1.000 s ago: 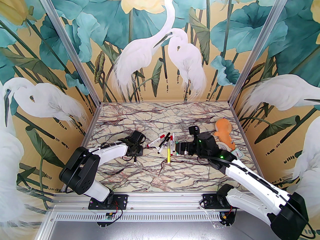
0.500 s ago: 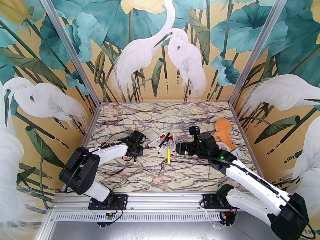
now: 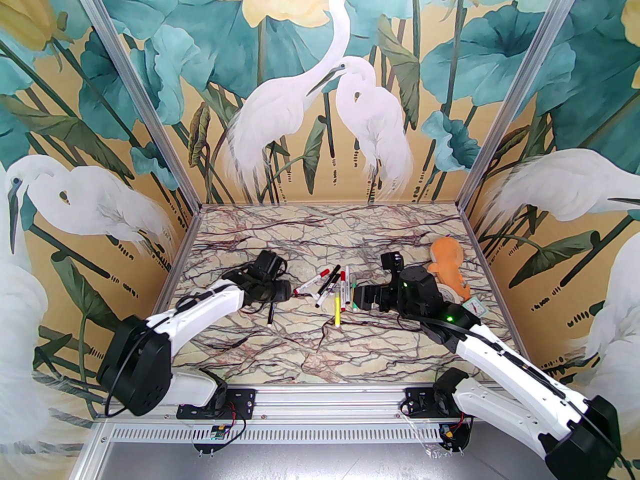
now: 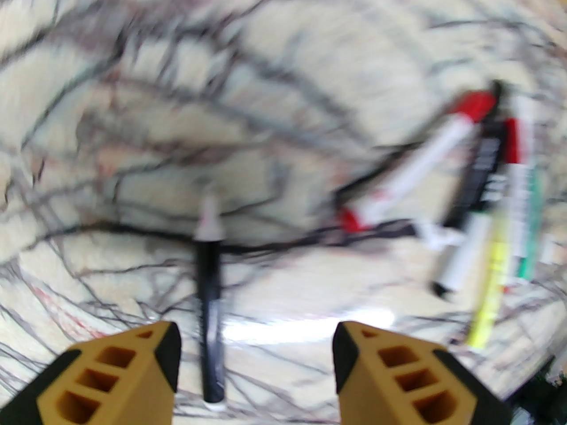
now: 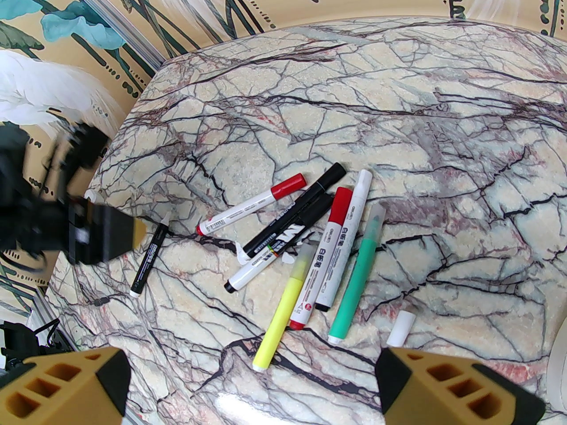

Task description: Open the pen caps

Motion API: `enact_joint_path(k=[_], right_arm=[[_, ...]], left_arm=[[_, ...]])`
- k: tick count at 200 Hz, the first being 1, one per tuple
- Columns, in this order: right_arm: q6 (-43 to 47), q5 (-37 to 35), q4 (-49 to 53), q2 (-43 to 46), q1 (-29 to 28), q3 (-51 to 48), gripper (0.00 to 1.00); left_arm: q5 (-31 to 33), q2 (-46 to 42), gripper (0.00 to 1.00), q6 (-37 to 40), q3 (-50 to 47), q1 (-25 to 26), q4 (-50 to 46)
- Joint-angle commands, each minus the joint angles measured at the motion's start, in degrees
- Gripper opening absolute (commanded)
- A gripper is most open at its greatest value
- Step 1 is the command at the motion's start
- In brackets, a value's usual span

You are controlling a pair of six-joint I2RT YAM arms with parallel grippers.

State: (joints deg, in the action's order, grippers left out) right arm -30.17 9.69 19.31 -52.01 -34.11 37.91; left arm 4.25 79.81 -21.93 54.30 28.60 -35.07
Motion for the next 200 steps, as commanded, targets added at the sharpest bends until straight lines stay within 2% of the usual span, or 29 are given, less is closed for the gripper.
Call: enact_joint_path(k=[1, 22, 44, 63, 110, 157, 200], right_arm=[[0.12, 0.26, 2.05, 0.92, 0.27, 1.54, 1.0], [0.2, 1.36, 2.62, 1.27, 0.27, 1.98, 0.99], [0.6, 3.04, 3.44, 1.54, 0.23, 2.43, 1.0], [0.99, 3.15, 4.48, 1.77, 0.26, 2.77, 0.99], [1.1, 2.62, 4.68, 1.65, 0.26, 3.03, 0.99], [1.48, 2.36, 5.12, 1.47, 0.23, 2.96, 1.0], [1.43, 1.67, 5.14, 1.54, 0.27, 2.79, 0.99]], left_arm=[[-8.38, 0.24, 0.63, 5.77, 4.65, -0.26, -3.35], [-13.5, 2.86, 0.62, 10.08, 7.09, -0.21, -1.77], [-15.91, 7.37, 0.62, 13.55, 10.75, -0.05, -2.5], [-15.24, 11.95, 0.62, 16.14, 13.56, 0.54, -3.14], [-8.99, 22.84, 0.57, 19.29, 20.71, 3.07, -4.68], [-7.42, 29.76, 0.55, 21.17, 24.94, 3.44, -4.83], [-9.41, 33.84, 0.54, 22.63, 27.8, 3.36, -6.05]])
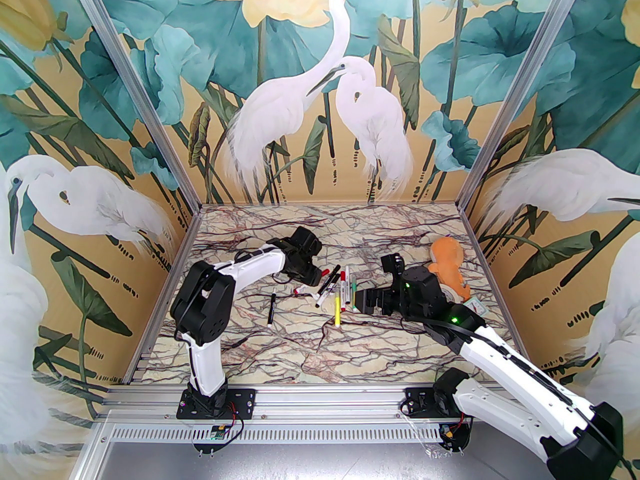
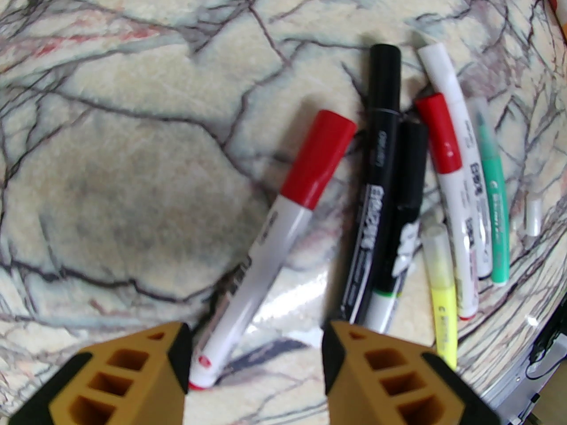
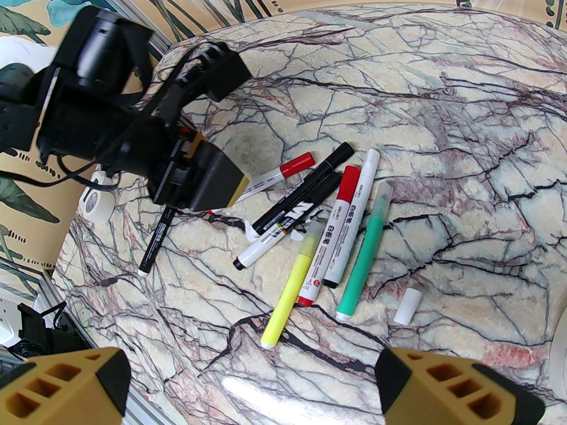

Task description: Open the pen caps

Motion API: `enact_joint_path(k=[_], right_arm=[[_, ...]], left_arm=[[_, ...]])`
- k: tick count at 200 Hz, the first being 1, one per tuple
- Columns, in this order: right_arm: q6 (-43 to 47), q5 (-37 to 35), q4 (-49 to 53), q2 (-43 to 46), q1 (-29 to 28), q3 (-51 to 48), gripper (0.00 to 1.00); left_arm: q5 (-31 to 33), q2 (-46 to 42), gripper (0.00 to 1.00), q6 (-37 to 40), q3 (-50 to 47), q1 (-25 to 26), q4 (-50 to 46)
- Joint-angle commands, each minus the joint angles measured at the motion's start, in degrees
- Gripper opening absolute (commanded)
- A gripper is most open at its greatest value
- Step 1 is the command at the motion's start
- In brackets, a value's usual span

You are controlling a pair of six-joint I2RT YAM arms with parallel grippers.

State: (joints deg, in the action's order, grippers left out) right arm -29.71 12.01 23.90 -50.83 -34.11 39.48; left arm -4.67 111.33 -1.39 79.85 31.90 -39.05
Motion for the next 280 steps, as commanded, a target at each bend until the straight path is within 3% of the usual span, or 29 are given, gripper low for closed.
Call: enact_joint_path(k=[1, 64, 198, 240, 264, 280], right_arm=[[0.97, -0.66, 0.5, 0.37, 0.27, 1.12, 0.99], [0.47, -0.85, 0.53, 0.62, 0.23, 0.62, 0.99], [-1.15, -0.24, -0.65, 1.26, 0.25, -0.39, 0.99], [-5.54, 3.28, -4.29, 1.15, 0.27, -2.17, 1.0], [-10.05, 4.13, -7.99, 0.66, 0.23, -2.85, 0.94], [-14.22, 2.63, -9.96, 0.39, 0.26, -2.8, 0.9]], left_arm=[[-0.5, 2.4, 0.53, 2.13, 2.33, 0.08, -2.12], [1.44, 6.16, 0.48, 2.56, 4.21, 0.08, -3.14], [7.0, 9.45, 0.24, 0.54, 6.24, 3.25, -6.48], [2.24, 2.01, 0.21, -1.76, 4.03, 3.2, -5.07], [0.25, -4.72, 0.19, -3.09, 0.93, 3.2, -4.28], [-4.36, -10.15, 0.19, -4.78, -2.8, 3.24, -2.26]])
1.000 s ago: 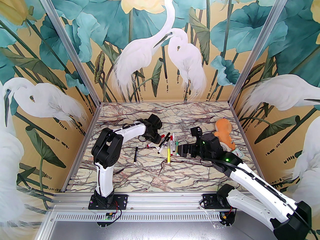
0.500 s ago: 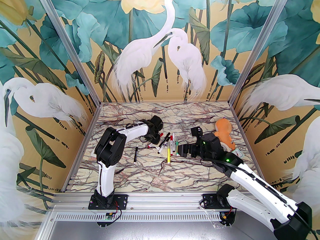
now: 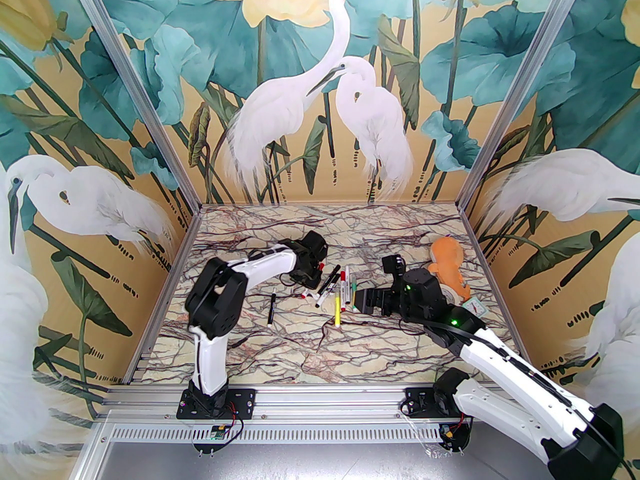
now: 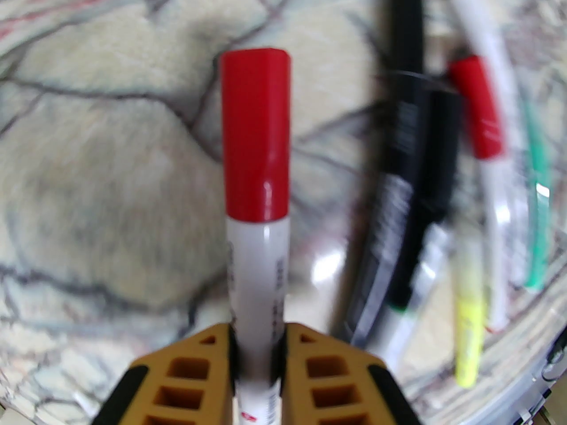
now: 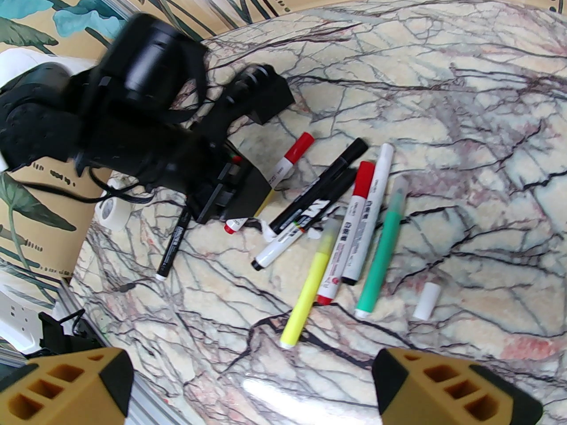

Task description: Open the pen caps

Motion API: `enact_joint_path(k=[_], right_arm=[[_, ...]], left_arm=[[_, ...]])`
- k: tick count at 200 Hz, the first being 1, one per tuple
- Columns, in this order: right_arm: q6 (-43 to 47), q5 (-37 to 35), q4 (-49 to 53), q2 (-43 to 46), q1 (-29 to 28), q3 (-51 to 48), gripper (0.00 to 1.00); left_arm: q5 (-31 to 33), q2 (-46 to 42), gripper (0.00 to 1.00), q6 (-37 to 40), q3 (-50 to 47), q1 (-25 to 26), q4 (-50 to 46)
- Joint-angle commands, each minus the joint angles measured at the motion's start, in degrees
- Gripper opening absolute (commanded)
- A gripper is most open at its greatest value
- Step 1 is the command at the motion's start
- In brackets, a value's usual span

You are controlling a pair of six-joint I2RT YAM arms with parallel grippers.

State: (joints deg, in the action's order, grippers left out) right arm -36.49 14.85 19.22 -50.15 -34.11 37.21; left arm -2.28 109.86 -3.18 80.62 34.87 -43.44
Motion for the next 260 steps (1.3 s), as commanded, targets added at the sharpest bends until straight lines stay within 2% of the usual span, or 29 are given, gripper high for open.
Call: enact_joint_path(k=[1, 34, 55, 107, 133, 222, 260], right_arm=[[-7.67, -0.24, -5.31, -0.38, 0.27, -0.5, 0.9], [-11.69, -1.23, -5.6, -2.63, 0.27, 3.25, 0.83], [-12.9, 0.15, -6.24, -4.19, 0.35, 5.73, 0.76], [-8.85, 1.63, 0.24, -9.34, 0.35, 12.32, 0.63], [-8.08, 2.73, 0.29, -11.04, 0.33, 13.08, 0.58], [-8.22, 3.82, -0.28, -12.84, 0.36, 12.8, 0.59], [-8.67, 5.0, -2.1, -13.72, 0.34, 12.36, 0.55]], left_arm=[[-7.28, -9.14, 0.19, -3.07, -3.82, 0.27, 2.26], [-21.09, -21.02, 0.2, -9.1, -14.08, 0.44, 11.95], [-25.45, -26.79, 0.2, -13.61, -19.6, 1.66, 18.08], [-24.01, -34.62, 0.19, -22.16, -29.0, 8.65, 30.64], [-25.5, -35.87, 0.19, -25.42, -32.17, 10.71, 38.2], [-25.48, -34.58, 0.19, -27.2, -32.13, 14.23, 41.45], [-25.93, -34.34, 0.19, -27.63, -31.87, 14.98, 42.25]])
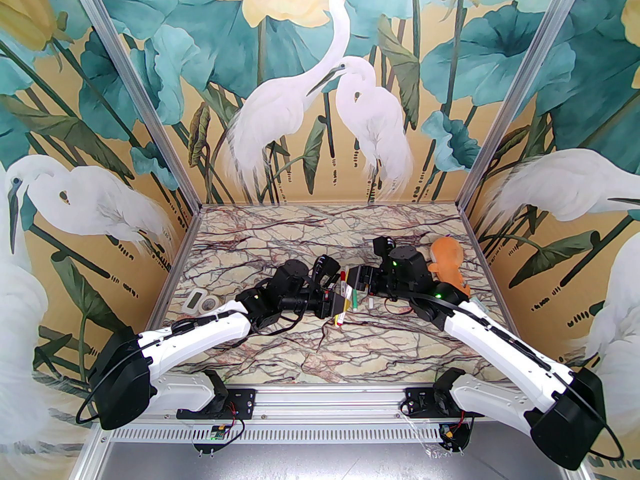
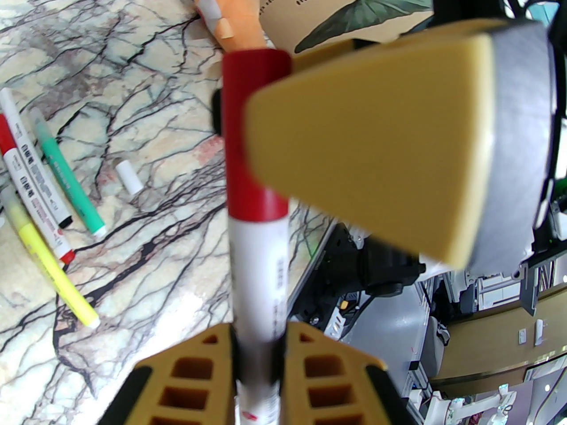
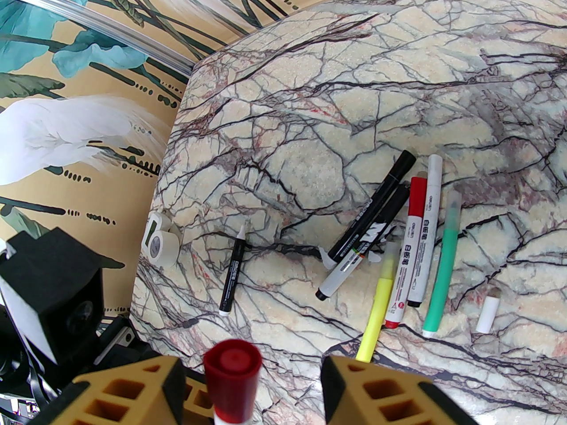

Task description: Open the pen caps

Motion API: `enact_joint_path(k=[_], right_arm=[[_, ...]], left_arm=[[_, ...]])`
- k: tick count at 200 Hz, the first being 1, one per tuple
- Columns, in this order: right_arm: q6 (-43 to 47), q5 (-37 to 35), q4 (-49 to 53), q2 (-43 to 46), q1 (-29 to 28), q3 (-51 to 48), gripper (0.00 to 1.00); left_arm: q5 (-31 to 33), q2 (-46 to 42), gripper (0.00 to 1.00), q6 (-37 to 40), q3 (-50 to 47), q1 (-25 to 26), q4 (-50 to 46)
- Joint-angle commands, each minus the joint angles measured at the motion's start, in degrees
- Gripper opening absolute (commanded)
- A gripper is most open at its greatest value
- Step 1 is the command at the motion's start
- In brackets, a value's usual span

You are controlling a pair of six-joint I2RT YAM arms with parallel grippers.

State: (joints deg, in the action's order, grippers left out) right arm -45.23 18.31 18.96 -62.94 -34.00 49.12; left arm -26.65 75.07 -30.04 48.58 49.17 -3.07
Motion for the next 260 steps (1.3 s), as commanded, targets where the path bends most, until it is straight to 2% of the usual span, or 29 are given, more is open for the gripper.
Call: enact_joint_path(k=[1, 44, 79, 105, 177, 226, 260], right_arm=[[0.07, 1.54, -1.83, -0.93, 0.23, 0.45, 0.55], [-0.11, 1.61, -2.66, -1.49, 0.21, 0.53, 0.47], [0.06, 1.31, -2.19, -1.34, 0.18, 0.32, 0.35], [0.17, 1.25, -1.79, -1.2, 0.22, 0.21, 0.3], [0.46, 2.25, -1.76, -1.15, 0.16, -0.43, 0.27], [0.81, 1.96, -1.55, -0.44, 0.16, -0.8, 0.2], [0.16, 1.65, -2.47, 0.31, 0.16, -1.05, 0.17]], left_arm=[[-1.6, 0.49, 0.19, -0.74, 0.14, 0.68, 1.91], [-2.17, 1.37, 0.18, -0.72, 0.11, 1.28, 2.27], [-2.64, 2.09, 0.18, -0.63, -0.02, 1.77, 2.46], [-2.16, 1.86, 0.18, -0.83, -0.07, 1.82, 2.71], [-2.11, 1.35, 0.17, -0.63, -0.3, 1.8, 2.5], [-2.53, 0.97, 0.18, -1.24, -0.23, 1.81, 3.07], [-3.62, 0.52, 0.26, -2.72, -1.1, 1.81, 5.7]])
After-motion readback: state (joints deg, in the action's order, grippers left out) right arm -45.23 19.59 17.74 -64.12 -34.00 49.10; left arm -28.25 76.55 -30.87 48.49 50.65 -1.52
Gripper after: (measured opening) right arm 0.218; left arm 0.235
